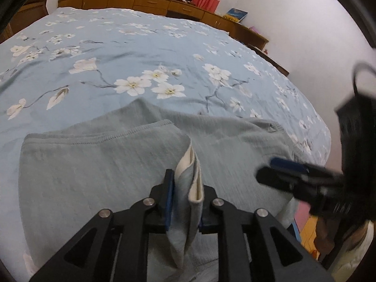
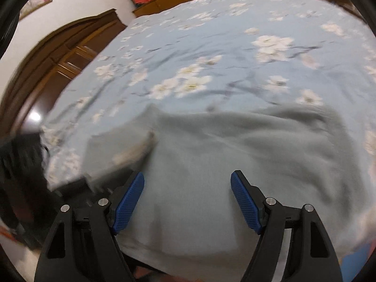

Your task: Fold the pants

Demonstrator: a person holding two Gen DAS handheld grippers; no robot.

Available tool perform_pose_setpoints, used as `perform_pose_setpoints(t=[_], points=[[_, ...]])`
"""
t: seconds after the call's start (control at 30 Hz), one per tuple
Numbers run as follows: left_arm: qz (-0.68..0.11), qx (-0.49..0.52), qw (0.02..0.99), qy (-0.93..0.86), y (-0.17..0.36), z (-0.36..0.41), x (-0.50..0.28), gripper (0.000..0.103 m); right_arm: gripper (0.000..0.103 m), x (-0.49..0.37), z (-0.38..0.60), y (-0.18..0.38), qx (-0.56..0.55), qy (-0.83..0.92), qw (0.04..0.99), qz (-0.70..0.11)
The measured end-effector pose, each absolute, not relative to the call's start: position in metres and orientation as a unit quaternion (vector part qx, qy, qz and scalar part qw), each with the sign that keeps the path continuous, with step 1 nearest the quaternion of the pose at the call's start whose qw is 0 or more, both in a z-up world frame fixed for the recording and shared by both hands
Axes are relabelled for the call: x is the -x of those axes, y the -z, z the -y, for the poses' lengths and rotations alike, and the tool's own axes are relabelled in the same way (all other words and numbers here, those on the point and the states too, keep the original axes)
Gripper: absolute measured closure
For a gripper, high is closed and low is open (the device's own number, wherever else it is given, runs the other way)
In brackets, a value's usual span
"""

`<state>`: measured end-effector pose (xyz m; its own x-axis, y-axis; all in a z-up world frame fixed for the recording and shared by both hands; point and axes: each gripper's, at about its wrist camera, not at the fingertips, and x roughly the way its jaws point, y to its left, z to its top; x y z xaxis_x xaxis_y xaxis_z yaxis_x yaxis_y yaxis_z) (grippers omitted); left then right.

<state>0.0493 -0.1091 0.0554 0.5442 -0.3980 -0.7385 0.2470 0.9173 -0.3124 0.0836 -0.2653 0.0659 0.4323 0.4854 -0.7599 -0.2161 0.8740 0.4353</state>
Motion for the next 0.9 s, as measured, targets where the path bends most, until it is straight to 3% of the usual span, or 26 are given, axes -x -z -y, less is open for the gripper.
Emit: perform_pose_setpoints(t=[0.33, 0.5, 0.57, 0.63, 0.67, 0.73, 0.9], points=[[-0.442, 0.112, 0.869, 0.19, -0.05, 0.099, -0.045, 0.087, 0.026, -0.128, 0.202, -0.048, -0.146, -0.263, 0.756, -0.581], [-0.437, 0.122, 0.87, 0.194, -0.052, 0.096, -0.042, 0.087, 0.05, -0.13, 0.19, -0.036, -0.159, -0.253, 0.732, -0.612], [-0.437, 0.125, 0.869, 0.196, -0.053, 0.094, -0.04, 0.087, 0.079, -0.13, 0.186, -0.037, -0.159, -0.257, 0.727, -0.617], [-0.434, 0.128, 0.869, 0.199, -0.054, 0.091, -0.036, 0.084, 0.087, -0.128, 0.18, -0.042, -0.152, -0.26, 0.727, -0.617], [-0.433, 0.129, 0.869, 0.2, -0.055, 0.09, -0.034, 0.081, 0.095, -0.127, 0.177, -0.045, -0.145, -0.258, 0.732, -0.613], [-0.427, 0.13, 0.873, 0.196, -0.059, 0.087, -0.029, 0.074, 0.096, -0.123, 0.171, -0.058, -0.126, -0.259, 0.748, -0.598], [-0.398, 0.107, 0.902, 0.13, -0.074, 0.071, -0.006, 0.024, 0.097, -0.117, 0.165, -0.089, -0.134, -0.27, 0.768, -0.565]])
